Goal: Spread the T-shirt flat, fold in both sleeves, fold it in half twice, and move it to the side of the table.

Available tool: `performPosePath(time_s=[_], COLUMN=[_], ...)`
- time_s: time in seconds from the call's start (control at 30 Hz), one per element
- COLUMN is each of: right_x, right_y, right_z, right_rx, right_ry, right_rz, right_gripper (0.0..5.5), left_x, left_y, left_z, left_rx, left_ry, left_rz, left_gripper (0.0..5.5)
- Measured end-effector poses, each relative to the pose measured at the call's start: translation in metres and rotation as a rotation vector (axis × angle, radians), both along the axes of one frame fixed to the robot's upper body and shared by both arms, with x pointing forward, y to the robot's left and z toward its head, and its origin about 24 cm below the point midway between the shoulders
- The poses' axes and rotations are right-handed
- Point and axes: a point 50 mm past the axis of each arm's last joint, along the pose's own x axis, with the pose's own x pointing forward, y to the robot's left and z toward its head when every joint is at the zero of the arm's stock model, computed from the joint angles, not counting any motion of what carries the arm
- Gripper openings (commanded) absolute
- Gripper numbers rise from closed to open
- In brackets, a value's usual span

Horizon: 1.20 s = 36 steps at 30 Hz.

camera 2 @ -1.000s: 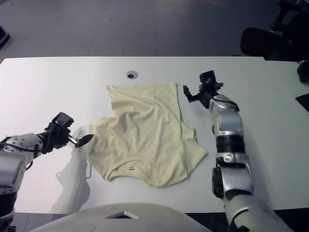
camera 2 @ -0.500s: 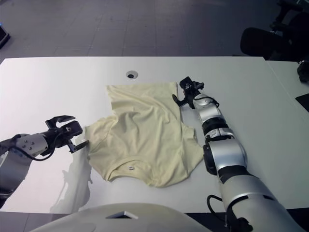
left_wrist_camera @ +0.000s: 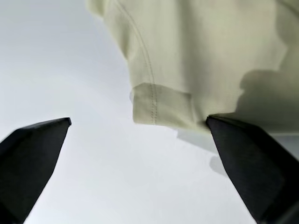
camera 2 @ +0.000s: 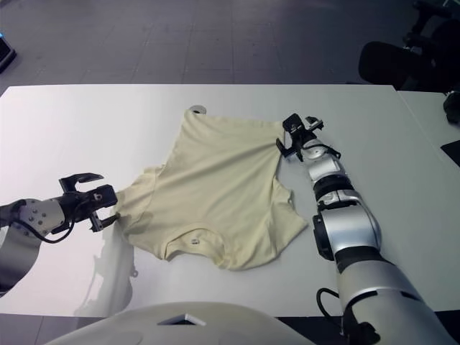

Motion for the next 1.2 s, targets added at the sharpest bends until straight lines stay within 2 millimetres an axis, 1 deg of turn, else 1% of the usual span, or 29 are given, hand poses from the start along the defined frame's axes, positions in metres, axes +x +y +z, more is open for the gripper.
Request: performPosePath(time_s=[0.03,0.07,0.13,0.17,0.23,0.27,0.3,0.33,0.43,0.47,0.57,0.67,0.7,0.73,0.77,0.83,0.9,0.97,1.07,1.13,1.2], right_x=[-0.001,-0.001,0.0,0.0,-0.006,-0.012,-0.017,-0.027,-0.055,-0.066,-0.092,-0.117,-0.123,-0.129,-0.136,-0.143,-0.143,-0.143,-0.143,-0.143,-0.143], right_y=[-0.001,-0.001,-0.001,-0.002,-0.002,-0.003,-0.005,-0.007,-0.006,-0.003,0.009,0.02,0.022,0.023,0.024,0.025,0.025,0.025,0.026,0.027,0.027], right_z=[0.0,0.005,0.022,0.035,0.05,0.056,0.058,0.06,0.056,0.053,0.052,0.066,0.074,0.081,0.092,0.105,0.107,0.103,0.102,0.103,0.103], right_rx=[0.039,0.071,0.122,0.148,0.175,0.194,0.205,0.226,0.303,0.342,0.441,0.546,0.569,0.585,0.603,0.615,0.617,0.62,0.622,0.625,0.627], right_ry=[-0.022,-0.061,-0.159,-0.228,-0.309,-0.344,-0.358,-0.375,-0.381,-0.374,-0.362,-0.376,-0.39,-0.402,-0.418,-0.443,-0.423,-0.381,-0.366,-0.364,-0.358], right_rz=[-0.004,-0.002,0.008,0.016,0.026,0.024,0.018,0.003,-0.038,-0.057,-0.099,-0.132,-0.142,-0.152,-0.162,-0.168,-0.178,-0.189,-0.191,-0.187,-0.183], right_gripper=[5.38,5.38,5.38,5.38,5.38,5.38,5.38,5.38,5.38,5.38,5.38,5.4,5.4,5.4,5.4,5.4,5.4,5.4,5.4,5.4,5.4], left_x=[0.002,0.003,0.008,0.012,0.019,0.022,0.023,0.024,0.021,0.019,0.013,0.005,0.005,0.005,0.005,0.006,0.007,0.007,0.006,0.008,0.009], left_y=[-0.003,-0.005,-0.009,-0.008,-0.005,-0.001,0.002,0.007,0.019,0.023,0.031,0.041,0.045,0.049,0.054,0.058,0.056,0.046,0.043,0.042,0.042], left_z=[-0.001,-0.002,0.002,0.009,0.02,0.026,0.028,0.029,0.024,0.02,0.007,-0.012,-0.014,-0.015,-0.019,-0.023,-0.026,-0.031,-0.033,-0.035,-0.037], left_rx=[-0.045,-0.094,-0.181,-0.226,-0.281,-0.309,-0.328,-0.36,-0.462,-0.516,-0.661,-0.842,-0.906,-0.971,-1.064,-1.146,-1.188,-1.247,-1.25,-1.237,-1.233], left_ry=[-0.012,-0.014,-0.031,-0.05,-0.081,-0.085,-0.08,-0.058,0.042,0.091,0.218,0.358,0.369,0.381,0.405,0.423,0.432,0.471,0.472,0.457,0.444], left_rz=[0.02,0.043,0.076,0.099,0.134,0.156,0.177,0.206,0.301,0.345,0.454,0.617,0.654,0.69,0.754,0.806,0.813,0.793,0.795,0.796,0.803], left_gripper=[5.4,5.4,5.4,5.4,5.4,5.4,5.4,5.4,5.4,5.4,5.4,4.92,4.82,4.57,4.41,4.06,3.75,3.43,2.99,2.56,2.25])
